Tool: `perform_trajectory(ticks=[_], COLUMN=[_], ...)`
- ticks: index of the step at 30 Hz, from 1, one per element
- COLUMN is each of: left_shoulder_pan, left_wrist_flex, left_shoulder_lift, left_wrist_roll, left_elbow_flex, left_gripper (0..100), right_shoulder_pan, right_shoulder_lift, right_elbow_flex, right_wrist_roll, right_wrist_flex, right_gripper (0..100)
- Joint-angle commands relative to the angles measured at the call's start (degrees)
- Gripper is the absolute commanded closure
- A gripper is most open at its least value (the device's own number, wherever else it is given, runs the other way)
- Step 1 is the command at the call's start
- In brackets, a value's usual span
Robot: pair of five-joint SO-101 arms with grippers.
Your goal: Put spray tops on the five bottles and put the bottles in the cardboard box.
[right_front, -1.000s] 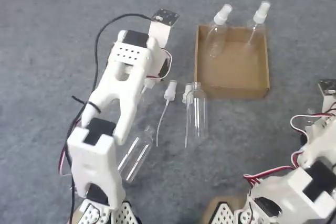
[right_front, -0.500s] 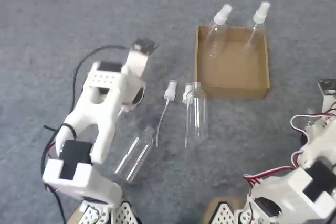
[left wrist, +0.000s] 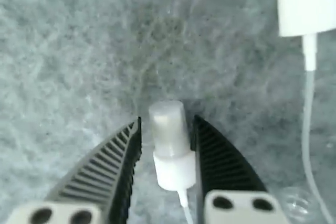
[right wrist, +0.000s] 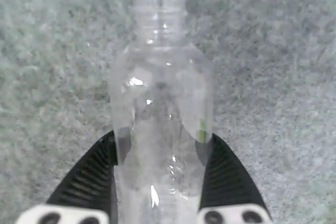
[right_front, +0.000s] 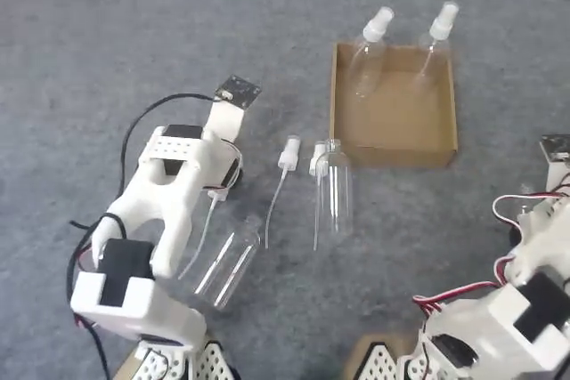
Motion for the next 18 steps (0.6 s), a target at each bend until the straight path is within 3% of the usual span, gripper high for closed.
perform_trajectory(ticks=[1, 5, 9, 13, 18], left_shoulder_pan=[-0.2, -0.4, -1.1, -1.0, -0.7], left_wrist_flex=[-1.4, -1.6, -1.1, 0.9, 5.8], left_shoulder_lift=[-0.8, 3.8, 2.8, -3.3, -16.2], left_wrist_roll=[-0.5, -0.2, 1.3, 1.9, 6.9], left_elbow_flex=[-0.6, -2.9, -3.9, -2.7, -0.1], left_gripper=[86, 87, 97, 99, 99], right_shoulder_pan=[-0.4, -0.4, -0.2, -0.4, -0.7], right_shoulder_lift=[-1.0, -1.0, -1.0, -1.2, -1.6], right_elbow_flex=[-1.7, -1.7, -1.7, -1.7, -2.0], right_wrist_roll=[0.7, 0.7, 1.0, 1.0, 0.6], right_wrist_flex=[-0.5, -0.5, -0.5, -0.5, -0.5], right_gripper=[98.1, 98.1, 98.1, 97.5, 87.9])
